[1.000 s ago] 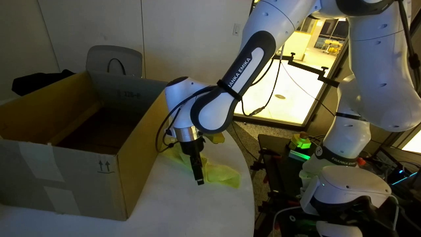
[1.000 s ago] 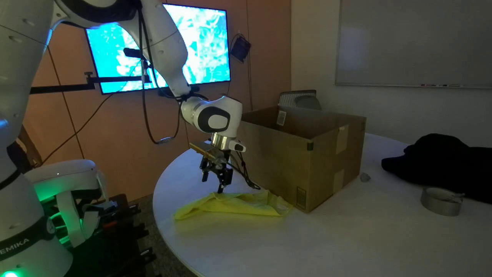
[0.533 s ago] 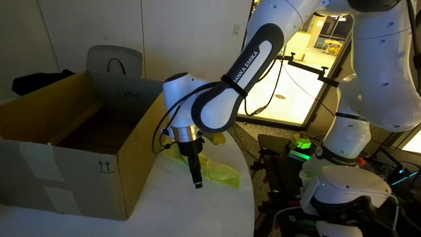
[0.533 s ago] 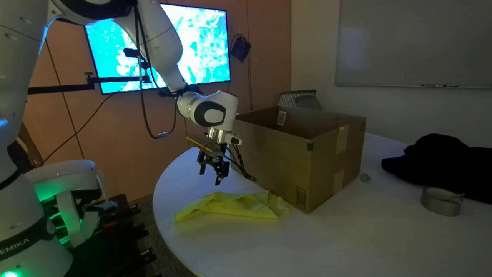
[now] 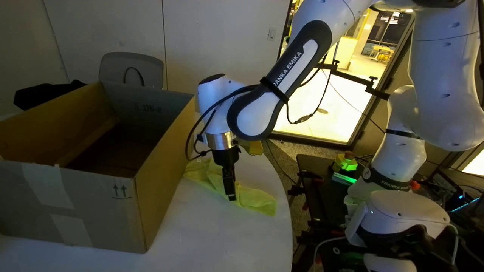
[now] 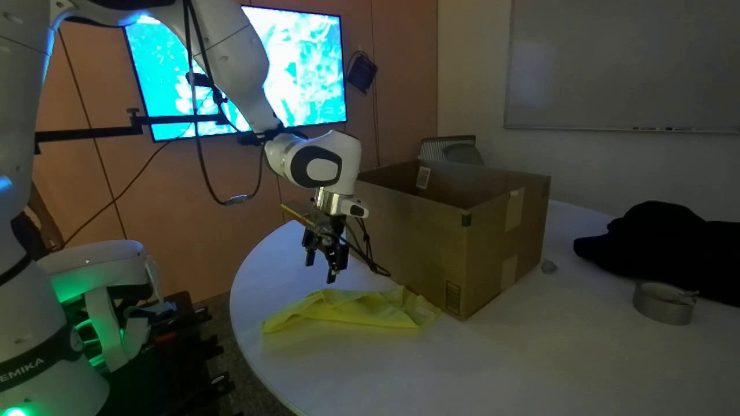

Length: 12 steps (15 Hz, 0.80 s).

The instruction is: Put the marker on the cloth, then fold the cloth and put it in the box

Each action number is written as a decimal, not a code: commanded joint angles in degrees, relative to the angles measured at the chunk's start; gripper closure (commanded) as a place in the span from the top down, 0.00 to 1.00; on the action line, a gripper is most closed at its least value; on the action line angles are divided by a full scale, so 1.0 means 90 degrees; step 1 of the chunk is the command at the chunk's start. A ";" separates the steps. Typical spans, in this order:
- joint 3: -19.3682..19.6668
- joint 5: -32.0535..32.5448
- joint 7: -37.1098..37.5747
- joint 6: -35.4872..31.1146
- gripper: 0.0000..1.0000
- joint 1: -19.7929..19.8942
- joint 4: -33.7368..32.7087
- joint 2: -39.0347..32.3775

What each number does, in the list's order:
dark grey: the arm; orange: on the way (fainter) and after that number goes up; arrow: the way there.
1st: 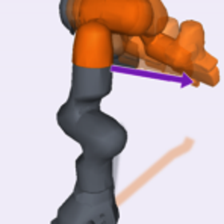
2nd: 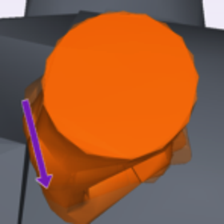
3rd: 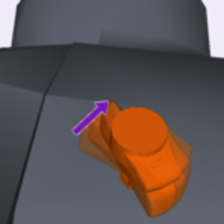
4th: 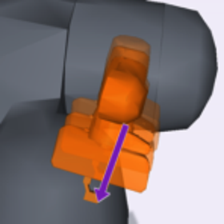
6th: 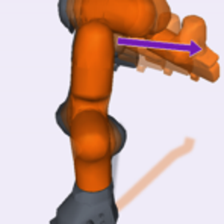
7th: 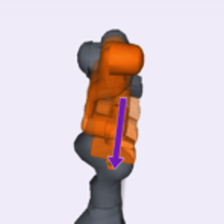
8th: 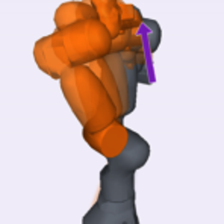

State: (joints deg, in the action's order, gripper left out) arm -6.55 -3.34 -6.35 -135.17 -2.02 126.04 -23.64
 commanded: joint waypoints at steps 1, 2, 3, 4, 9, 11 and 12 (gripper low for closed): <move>0.0165 0.0040 0.0329 -0.0049 1.00 -0.0075 0.0283 0.0165; 0.0226 0.0056 0.0446 -0.0056 1.00 -0.0081 0.0320 0.0130; 0.0271 0.0059 0.0560 -0.0121 1.00 -0.0090 0.0374 0.0097; 0.0316 0.0063 0.0669 -0.0176 1.00 -0.0092 0.0426 0.0063; 0.0525 0.0071 0.1145 -0.0622 1.00 -0.0099 0.0503 -0.0236; 0.0570 0.0028 0.1288 -0.0854 1.00 -0.0092 0.0458 -0.0375; 0.0589 0.0018 0.1347 -0.0953 1.00 -0.0090 0.0444 -0.0414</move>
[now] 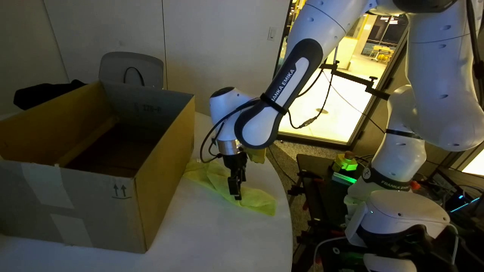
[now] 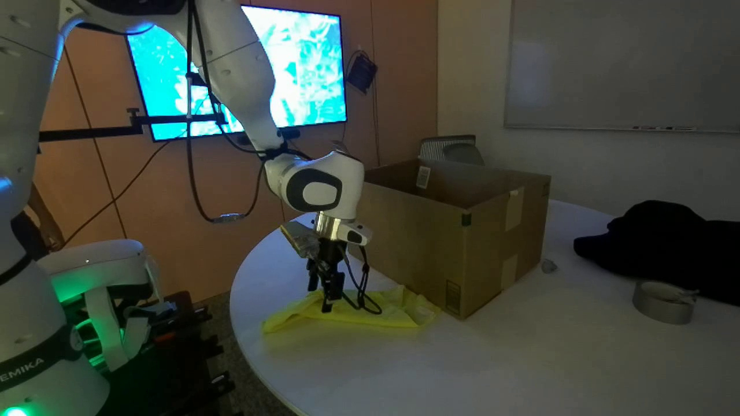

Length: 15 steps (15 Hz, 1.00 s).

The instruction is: Put the marker on the cloth, then fold the cloth and put it in the box

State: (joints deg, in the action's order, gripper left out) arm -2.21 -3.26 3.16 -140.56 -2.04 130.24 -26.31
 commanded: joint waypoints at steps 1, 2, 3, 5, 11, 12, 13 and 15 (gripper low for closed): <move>0.0122 0.0012 0.0340 -0.0461 1.00 -0.0093 -0.0031 -0.0175; 0.0143 0.0014 0.0402 -0.0538 1.00 -0.0101 -0.0056 -0.0249; 0.0146 0.0004 0.0429 -0.0597 1.00 -0.0097 -0.0078 -0.0318; 0.0206 0.0025 0.0603 -0.0660 1.00 -0.0134 -0.0145 -0.0495; 0.0418 0.0167 0.1058 -0.0540 0.67 -0.0321 -0.0307 -0.0754; 0.0440 0.0193 0.1080 -0.0484 0.60 -0.0334 -0.0319 -0.0732; 0.0452 0.0214 0.1091 -0.0426 0.51 -0.0343 -0.0320 -0.0698; 0.0482 0.0238 0.1096 -0.0326 0.37 -0.0358 -0.0327 -0.0611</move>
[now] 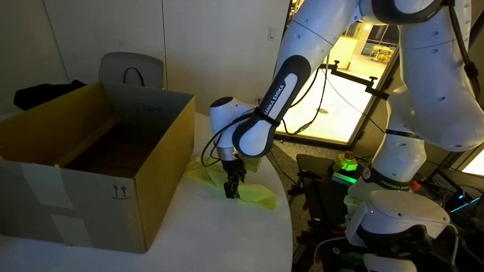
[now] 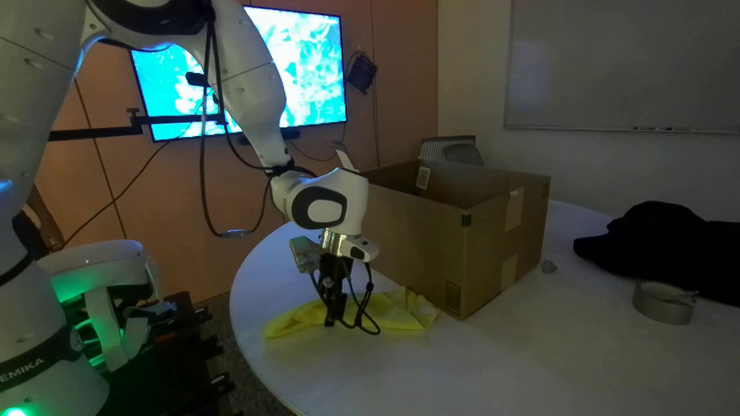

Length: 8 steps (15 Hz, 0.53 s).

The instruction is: Put the marker on the cloth, then fold the cloth and put it in the box

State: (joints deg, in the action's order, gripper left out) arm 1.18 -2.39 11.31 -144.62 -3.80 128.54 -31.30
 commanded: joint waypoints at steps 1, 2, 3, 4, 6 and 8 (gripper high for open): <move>0.0088 0.0122 0.0139 0.0156 0.29 -0.0140 -0.0133 0.0000; 0.0098 0.0125 0.0150 0.0199 0.21 -0.0146 -0.0132 0.0059; 0.0116 0.0151 0.0153 0.0238 0.12 -0.0155 -0.0119 0.0137; 0.0121 0.0169 0.0136 0.0297 0.06 -0.0158 -0.0099 0.0217; 0.0149 0.0212 0.0145 0.0421 0.02 -0.0165 -0.0058 0.0391; 0.0146 0.0223 0.0110 0.0584 0.04 -0.0116 0.0001 0.0626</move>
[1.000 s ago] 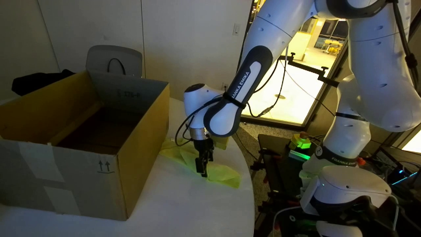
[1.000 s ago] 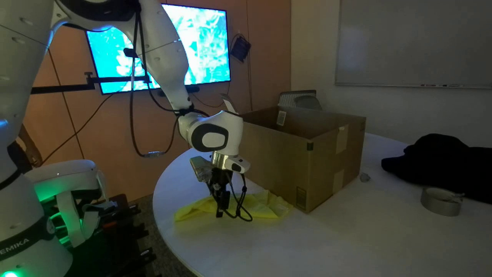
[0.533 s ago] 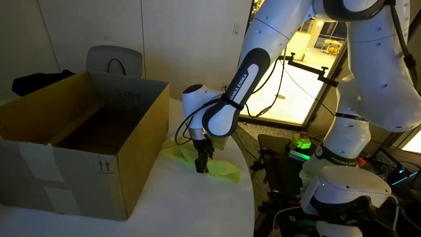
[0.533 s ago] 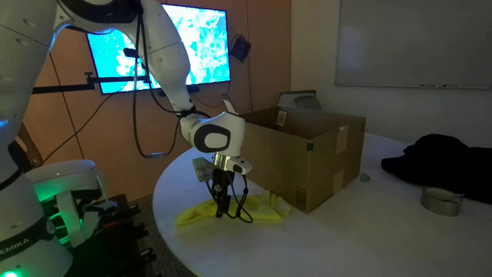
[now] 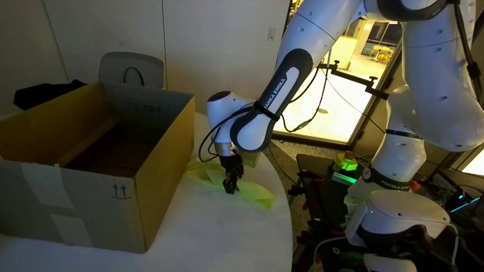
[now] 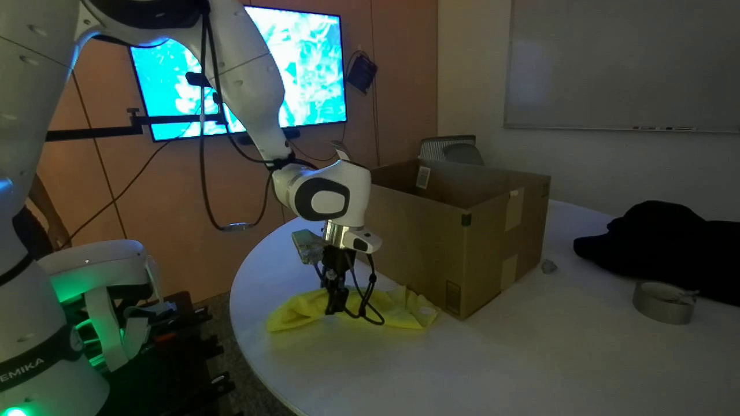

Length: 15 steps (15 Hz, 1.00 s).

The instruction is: Put the marker on the cloth, then fold the cloth and put it in the box

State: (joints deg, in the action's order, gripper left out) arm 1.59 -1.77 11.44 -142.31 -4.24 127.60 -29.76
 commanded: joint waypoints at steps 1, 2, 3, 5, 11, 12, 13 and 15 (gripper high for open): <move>0.0112 0.0168 0.0065 0.0432 0.04 -0.0033 0.0157 0.0631; 0.0139 0.0209 0.0062 0.0553 0.04 -0.0023 0.0192 0.0798; 0.0176 0.0253 0.0067 0.0712 0.04 -0.0004 0.0247 0.1035; 0.0298 0.0468 0.0163 0.1013 0.04 -0.0011 0.0293 0.1468; 0.0345 0.1036 0.0471 0.2124 0.04 0.0117 -0.0084 0.2695; 0.0302 0.1098 0.0587 0.2272 0.04 0.0127 -0.0261 0.2850; 0.0248 0.1127 0.0781 0.2397 0.04 0.0114 -0.0502 0.2903; 0.0145 0.1087 0.0995 0.2660 0.04 0.0135 -0.1016 0.2955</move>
State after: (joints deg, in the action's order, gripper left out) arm 4.52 6.79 16.43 -122.57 -3.31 124.12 -4.65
